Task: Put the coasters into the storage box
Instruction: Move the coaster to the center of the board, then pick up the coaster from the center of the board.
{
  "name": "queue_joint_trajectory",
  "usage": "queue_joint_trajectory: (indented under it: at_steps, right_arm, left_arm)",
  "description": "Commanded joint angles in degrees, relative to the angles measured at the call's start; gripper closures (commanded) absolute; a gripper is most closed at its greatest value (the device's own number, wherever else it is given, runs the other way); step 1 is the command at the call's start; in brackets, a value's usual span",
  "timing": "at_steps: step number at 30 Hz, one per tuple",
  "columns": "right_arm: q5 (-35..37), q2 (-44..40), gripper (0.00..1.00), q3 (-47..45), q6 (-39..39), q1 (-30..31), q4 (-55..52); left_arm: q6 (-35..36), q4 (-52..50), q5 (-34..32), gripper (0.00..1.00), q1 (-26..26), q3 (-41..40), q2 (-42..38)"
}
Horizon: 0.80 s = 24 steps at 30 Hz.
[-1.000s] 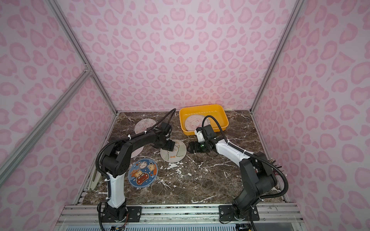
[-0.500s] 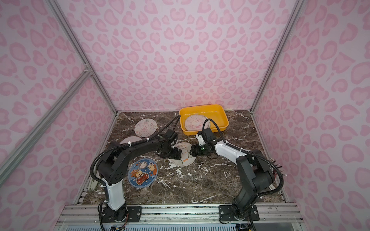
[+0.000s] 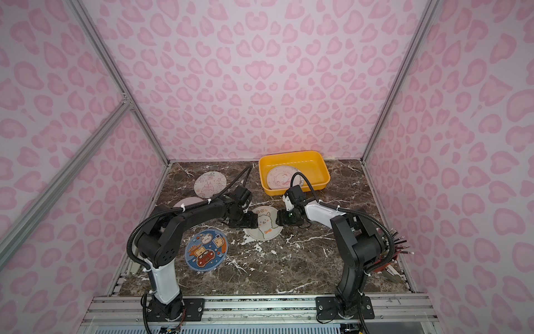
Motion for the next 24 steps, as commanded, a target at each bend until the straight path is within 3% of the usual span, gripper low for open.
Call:
queue_joint_trajectory:
  at_steps: [1, 24]
  right_arm:
    - [1.73, 1.37, 0.35, 0.33, 0.35, 0.08, 0.68]
    - [0.24, 3.33, 0.56, -1.65, 1.47, 1.01, 2.50]
  left_arm:
    - [-0.52, 2.52, 0.45, 0.17, -0.08, 0.11, 0.96]
    - [-1.09, 3.82, -2.38, 0.25, -1.79, 0.50, 3.12]
